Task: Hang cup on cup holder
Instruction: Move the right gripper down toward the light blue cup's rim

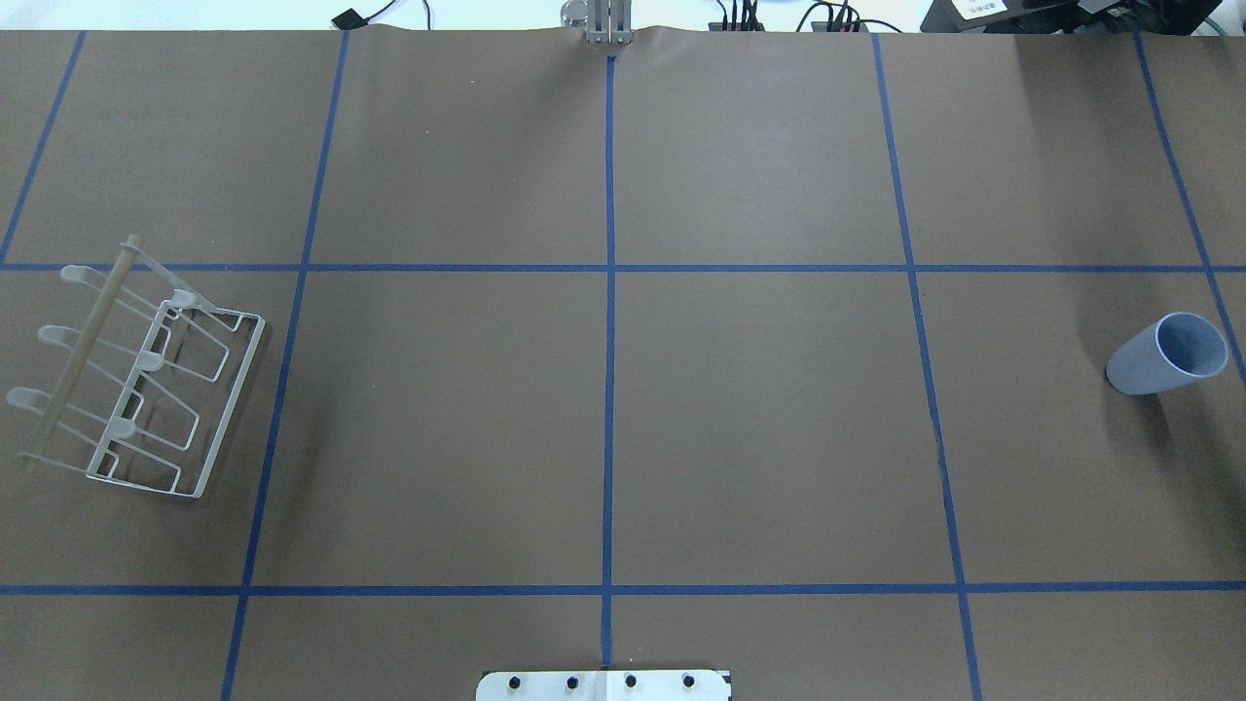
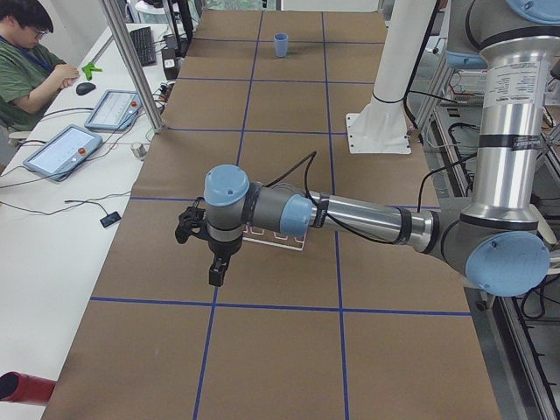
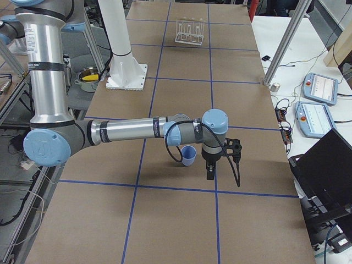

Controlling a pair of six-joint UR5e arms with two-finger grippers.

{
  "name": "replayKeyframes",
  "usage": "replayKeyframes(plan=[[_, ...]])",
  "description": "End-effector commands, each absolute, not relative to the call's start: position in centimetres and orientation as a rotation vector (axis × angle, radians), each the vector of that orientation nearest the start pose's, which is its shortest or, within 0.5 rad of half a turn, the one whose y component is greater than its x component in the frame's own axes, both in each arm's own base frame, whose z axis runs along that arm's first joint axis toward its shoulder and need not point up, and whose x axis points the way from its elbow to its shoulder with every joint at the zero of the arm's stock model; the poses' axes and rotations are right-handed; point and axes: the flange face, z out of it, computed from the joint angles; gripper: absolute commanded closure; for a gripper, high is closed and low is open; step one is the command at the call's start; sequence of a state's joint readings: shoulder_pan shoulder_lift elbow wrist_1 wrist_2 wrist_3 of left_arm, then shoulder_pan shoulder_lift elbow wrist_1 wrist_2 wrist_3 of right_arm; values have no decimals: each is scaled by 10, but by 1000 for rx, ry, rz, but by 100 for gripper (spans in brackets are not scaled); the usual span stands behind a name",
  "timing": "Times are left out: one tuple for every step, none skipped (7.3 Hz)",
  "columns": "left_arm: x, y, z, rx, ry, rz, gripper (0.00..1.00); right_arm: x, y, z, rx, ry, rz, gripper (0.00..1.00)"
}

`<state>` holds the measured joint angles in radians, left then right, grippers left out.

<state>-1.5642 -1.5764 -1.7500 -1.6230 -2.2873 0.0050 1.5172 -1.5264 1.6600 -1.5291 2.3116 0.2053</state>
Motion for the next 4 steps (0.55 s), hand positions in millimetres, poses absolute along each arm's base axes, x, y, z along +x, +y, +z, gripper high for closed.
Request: replayKeyframes(plan=[[-65,-495,560,240,704,108,1,9,-516,585,122,-824,-43,0],[-64,-495,565,227,700,108,1,-15,-489,607,168,-871,-148,0],[-66,-495,567,226,673,104,1,-21,-483,624,181,-882,-175,0],[-65,-494,568,222,679,102,1,-32,-483,625,172,-886,-197,0]])
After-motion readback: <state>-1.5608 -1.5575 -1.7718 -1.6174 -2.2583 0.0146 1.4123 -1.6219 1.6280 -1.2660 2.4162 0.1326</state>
